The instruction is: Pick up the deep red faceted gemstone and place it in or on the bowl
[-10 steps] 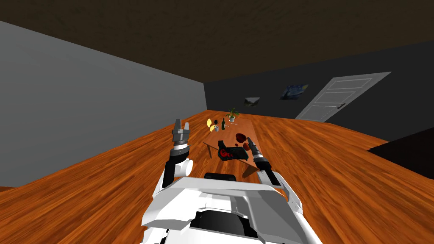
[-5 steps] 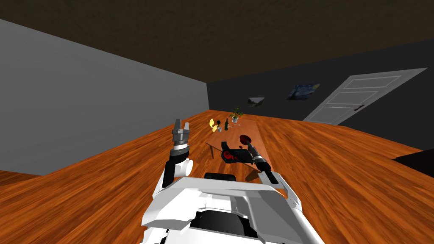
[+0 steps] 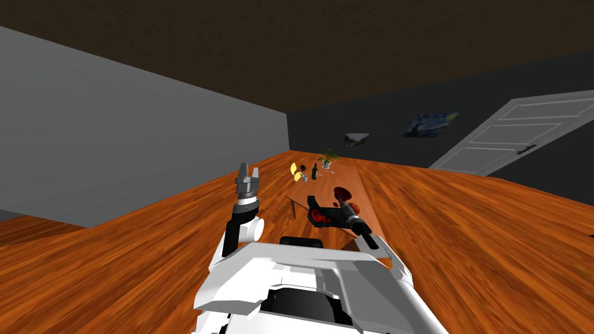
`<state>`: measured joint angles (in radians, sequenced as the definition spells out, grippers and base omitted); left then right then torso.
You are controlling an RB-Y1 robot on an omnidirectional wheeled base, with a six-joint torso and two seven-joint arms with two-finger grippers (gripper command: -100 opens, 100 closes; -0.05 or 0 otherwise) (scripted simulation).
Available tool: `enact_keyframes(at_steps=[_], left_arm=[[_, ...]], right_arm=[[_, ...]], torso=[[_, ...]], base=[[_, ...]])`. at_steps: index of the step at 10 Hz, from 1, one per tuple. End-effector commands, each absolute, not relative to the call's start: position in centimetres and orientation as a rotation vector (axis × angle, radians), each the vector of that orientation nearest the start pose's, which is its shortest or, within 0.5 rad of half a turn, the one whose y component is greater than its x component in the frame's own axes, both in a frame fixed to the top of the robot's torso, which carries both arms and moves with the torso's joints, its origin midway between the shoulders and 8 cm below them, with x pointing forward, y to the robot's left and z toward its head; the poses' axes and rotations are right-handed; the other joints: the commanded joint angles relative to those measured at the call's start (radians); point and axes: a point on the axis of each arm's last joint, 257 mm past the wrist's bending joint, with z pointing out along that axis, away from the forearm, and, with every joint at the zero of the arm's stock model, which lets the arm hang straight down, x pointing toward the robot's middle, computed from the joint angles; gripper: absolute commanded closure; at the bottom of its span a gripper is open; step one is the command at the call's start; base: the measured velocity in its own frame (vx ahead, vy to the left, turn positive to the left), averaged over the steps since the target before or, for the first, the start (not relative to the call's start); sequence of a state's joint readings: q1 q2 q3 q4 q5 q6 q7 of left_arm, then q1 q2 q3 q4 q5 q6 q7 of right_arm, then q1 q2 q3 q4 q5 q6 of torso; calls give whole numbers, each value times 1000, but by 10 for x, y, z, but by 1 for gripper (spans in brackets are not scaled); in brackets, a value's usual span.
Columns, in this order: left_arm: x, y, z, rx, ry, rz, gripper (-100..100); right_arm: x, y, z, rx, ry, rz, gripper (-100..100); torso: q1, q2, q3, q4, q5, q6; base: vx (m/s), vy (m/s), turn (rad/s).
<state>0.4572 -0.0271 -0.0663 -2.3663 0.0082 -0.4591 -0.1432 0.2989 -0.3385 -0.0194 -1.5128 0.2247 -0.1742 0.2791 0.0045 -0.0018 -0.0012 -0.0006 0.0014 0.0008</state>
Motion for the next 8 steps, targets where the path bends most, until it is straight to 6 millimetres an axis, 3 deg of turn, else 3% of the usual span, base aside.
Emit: enact_keyframes(at_steps=[1,4,5,8], left_arm=[[336,255,69,-573,559,-1272,0],[336,255,69,-573,559,-1272,0],[336,255,69,-573,559,-1272,0],[336,255,69,-573,559,-1272,0]], right_arm=[[425,-385,-352,651,1705,419,-100],[415,-403,-380,649,1775,340,-100],[415,-403,-380,649,1775,340,-100],[407,-430,-404,608,1863,210,-100]], torso=[[0,0,0,0,0,0],[-1,1,0,0,0,0],[-1,1,1,0,0,0],[-2,1,1,0,0,0]], base=[[47,64,88],[37,52,63],[13,26,-15],[36,46,78]])
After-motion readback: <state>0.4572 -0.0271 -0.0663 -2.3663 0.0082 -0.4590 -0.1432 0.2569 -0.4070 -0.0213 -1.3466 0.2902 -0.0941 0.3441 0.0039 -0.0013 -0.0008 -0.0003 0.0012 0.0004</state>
